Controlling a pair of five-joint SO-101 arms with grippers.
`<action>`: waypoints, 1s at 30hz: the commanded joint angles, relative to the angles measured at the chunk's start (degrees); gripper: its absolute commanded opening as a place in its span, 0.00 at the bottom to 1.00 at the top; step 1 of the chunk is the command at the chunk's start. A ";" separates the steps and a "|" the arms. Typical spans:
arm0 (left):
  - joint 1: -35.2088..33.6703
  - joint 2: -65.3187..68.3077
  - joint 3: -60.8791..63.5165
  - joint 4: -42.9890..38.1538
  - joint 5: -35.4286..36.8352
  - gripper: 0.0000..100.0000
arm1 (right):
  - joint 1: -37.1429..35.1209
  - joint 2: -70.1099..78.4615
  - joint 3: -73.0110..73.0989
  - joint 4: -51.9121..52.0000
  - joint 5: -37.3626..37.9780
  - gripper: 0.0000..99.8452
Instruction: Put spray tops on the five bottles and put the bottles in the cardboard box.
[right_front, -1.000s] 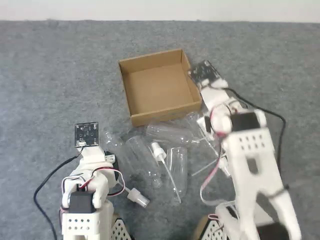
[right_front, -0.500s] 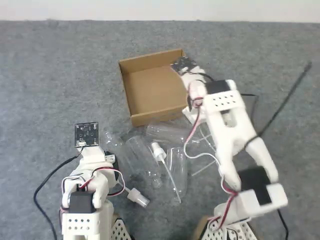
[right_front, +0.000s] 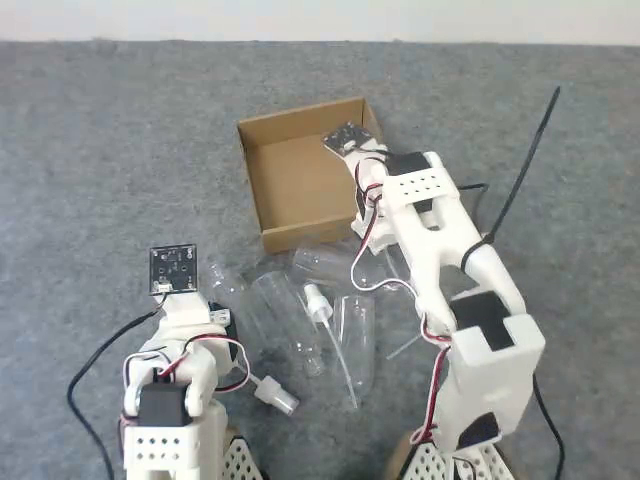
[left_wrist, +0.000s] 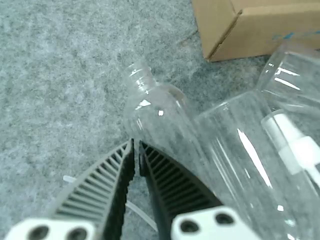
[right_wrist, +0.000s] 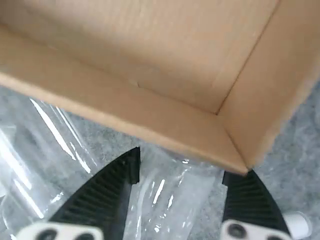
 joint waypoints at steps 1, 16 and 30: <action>0.09 -0.70 -0.66 0.09 0.26 0.01 | -0.22 -1.45 -2.73 -0.48 -0.44 0.24; 0.09 -0.70 -0.66 0.09 0.26 0.01 | -0.04 -2.15 -8.18 6.20 -0.44 0.05; 0.09 -0.70 -0.66 0.09 0.26 0.01 | -0.04 -2.15 -36.31 27.12 -6.95 0.05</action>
